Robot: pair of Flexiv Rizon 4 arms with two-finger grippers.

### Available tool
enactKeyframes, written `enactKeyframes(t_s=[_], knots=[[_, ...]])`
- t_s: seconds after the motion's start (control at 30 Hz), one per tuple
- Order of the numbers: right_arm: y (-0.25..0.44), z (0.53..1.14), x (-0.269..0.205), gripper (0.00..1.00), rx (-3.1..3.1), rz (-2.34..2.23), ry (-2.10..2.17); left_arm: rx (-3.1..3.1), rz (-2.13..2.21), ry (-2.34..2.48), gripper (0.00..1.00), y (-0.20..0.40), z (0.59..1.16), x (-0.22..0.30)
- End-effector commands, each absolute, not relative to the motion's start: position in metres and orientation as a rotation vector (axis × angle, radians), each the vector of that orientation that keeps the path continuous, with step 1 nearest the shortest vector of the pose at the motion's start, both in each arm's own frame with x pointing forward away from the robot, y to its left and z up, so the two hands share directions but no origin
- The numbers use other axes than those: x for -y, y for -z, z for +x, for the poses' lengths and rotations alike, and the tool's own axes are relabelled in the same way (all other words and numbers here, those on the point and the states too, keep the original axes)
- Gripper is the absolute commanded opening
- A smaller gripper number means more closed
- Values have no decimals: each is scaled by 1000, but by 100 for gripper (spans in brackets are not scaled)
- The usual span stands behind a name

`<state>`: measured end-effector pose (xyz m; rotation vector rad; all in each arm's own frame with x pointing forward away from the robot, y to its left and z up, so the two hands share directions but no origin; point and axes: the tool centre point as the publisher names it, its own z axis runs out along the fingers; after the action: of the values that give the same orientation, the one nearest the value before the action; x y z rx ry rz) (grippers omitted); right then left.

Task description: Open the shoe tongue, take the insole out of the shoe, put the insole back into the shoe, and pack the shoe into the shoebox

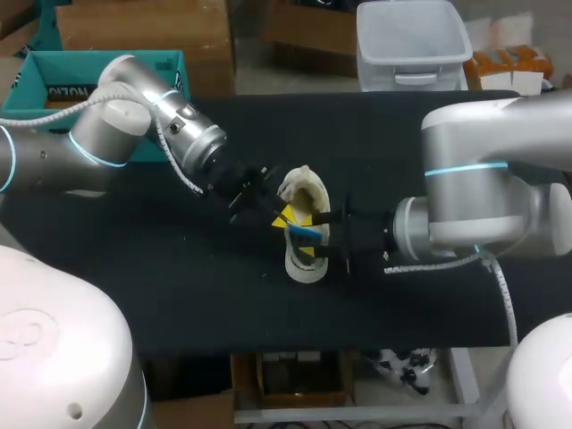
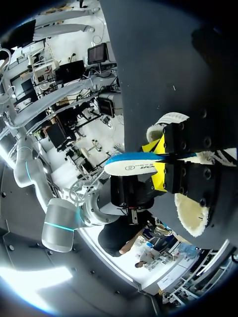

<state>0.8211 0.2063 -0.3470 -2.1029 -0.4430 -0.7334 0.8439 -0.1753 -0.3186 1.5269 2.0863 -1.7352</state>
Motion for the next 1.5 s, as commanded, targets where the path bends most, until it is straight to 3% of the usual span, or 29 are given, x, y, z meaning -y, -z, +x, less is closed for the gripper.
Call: enactKeyframes(t_s=[0.03,0.13,0.17,0.87,0.9,0.93,0.97,1.03,1.23,1.27,1.3,1.33,1.47,1.5], knots=[[330,805,-212,42,425,-2167,752,-2085,1507,1739,0,320,845,172],[328,804,-212,5,424,-2171,758,-2087,1501,1744,0,321,845,171],[328,806,-211,0,426,-2172,756,-2087,1501,1745,0,322,844,171],[354,845,-199,0,432,-2224,729,-2130,1414,1704,0,334,860,179],[354,845,-199,0,425,-2238,728,-2131,1412,1706,5,333,860,178],[353,845,-199,0,425,-2237,729,-2129,1409,1713,32,331,858,177],[353,845,-198,0,426,-2237,735,-2122,1415,1721,47,330,856,175],[352,844,-198,0,423,-2241,737,-2105,1430,1725,51,328,851,175],[352,844,-198,0,412,-2250,741,-2080,1469,1725,45,326,840,179],[352,844,-198,0,411,-2251,741,-2077,1472,1726,35,326,839,180],[352,843,-198,0,409,-2252,740,-2074,1472,1727,11,326,838,181],[353,843,-198,0,407,-2252,740,-2070,1476,1725,0,326,838,182],[350,838,-199,0,405,-2260,725,-2071,1474,1709,0,328,840,187],[348,836,-201,29,400,-2267,720,-2071,1473,1708,0,328,841,187]])
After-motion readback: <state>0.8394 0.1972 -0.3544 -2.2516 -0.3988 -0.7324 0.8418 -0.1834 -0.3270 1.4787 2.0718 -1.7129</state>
